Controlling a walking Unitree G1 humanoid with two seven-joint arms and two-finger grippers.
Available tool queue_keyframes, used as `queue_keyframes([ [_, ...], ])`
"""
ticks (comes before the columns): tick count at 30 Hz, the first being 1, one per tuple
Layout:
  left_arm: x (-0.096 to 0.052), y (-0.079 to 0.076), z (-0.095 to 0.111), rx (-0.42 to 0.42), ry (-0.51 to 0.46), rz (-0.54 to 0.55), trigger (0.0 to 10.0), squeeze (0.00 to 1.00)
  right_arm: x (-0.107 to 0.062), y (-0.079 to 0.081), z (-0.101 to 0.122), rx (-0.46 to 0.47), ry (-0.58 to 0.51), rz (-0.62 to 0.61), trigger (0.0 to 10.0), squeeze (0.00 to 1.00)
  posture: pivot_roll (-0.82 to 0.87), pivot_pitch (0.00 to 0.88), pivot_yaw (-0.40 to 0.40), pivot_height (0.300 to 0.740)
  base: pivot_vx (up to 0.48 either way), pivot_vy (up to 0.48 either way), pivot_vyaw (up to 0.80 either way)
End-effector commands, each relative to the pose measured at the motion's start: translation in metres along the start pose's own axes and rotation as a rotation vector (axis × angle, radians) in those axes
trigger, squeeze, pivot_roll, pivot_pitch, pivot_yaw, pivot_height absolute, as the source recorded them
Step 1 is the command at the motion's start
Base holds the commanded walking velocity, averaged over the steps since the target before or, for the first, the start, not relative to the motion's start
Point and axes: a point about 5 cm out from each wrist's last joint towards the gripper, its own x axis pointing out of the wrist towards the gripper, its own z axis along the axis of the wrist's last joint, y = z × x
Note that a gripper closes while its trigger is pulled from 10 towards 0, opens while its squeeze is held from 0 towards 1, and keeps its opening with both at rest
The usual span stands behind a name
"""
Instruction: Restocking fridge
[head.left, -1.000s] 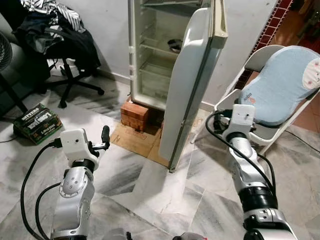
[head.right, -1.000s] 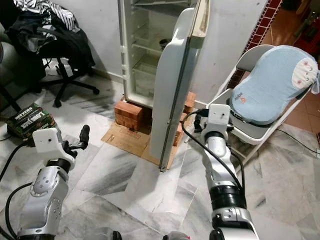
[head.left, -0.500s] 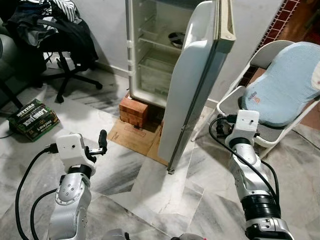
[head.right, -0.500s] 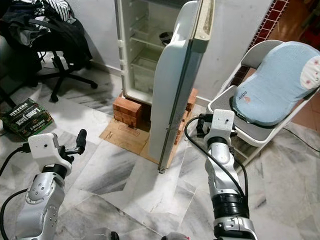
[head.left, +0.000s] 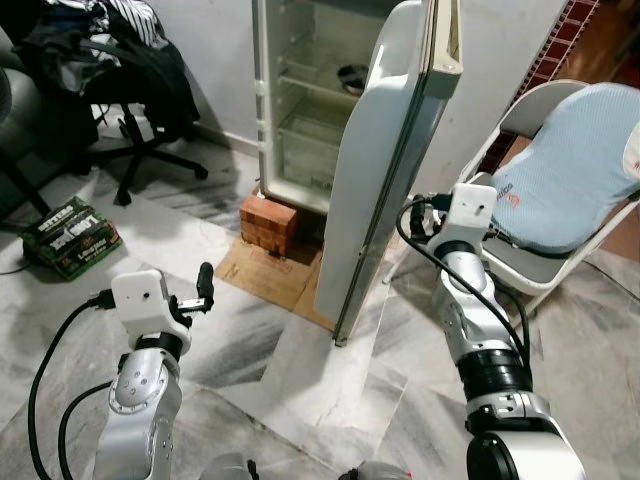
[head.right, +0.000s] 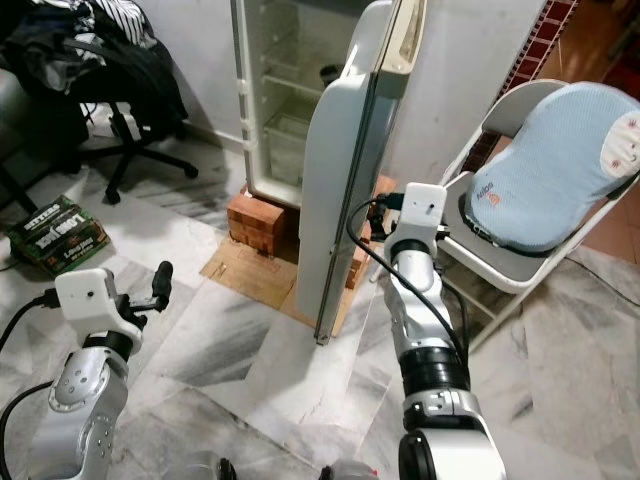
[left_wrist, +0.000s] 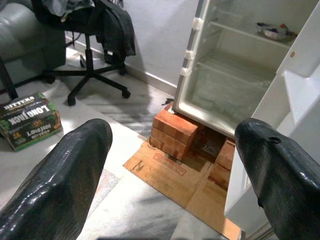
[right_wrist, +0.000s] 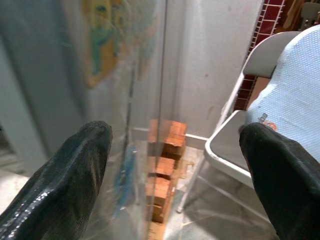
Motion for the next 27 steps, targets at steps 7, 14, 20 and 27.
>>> queue_keyframes([
  [7, -0.001, 0.0, 0.002, 0.007, -0.002, 0.011, 10.0, 0.0, 0.009, 0.023, 0.014, 0.036, -0.035, 0.039, 10.0, 0.0, 0.08, 0.02, -0.068, 0.74, 0.0, 0.0, 0.0],
  [14, 0.0, 0.0, 0.001, 0.018, 0.002, 0.026, 10.0, 0.0, 0.014, 0.008, 0.007, -0.029, -0.004, -0.087, 10.0, 0.0, 0.09, 0.013, -0.072, 0.74, 0.0, 0.0, 0.0],
  [20, 0.002, -0.001, 0.003, 0.021, 0.001, 0.021, 10.0, 0.0, 0.023, 0.001, 0.017, -0.032, -0.02, -0.148, 10.0, 0.0, 0.09, 0.013, -0.07, 0.74, 0.0, 0.0, 0.0],
  [27, 0.001, 0.0, 0.003, 0.026, 0.004, 0.025, 10.0, 0.0, 0.03, 0.011, 0.023, 0.0, -0.004, -0.153, 10.0, 0.0, 0.1, 0.02, -0.071, 0.74, 0.0, 0.0, 0.0],
])
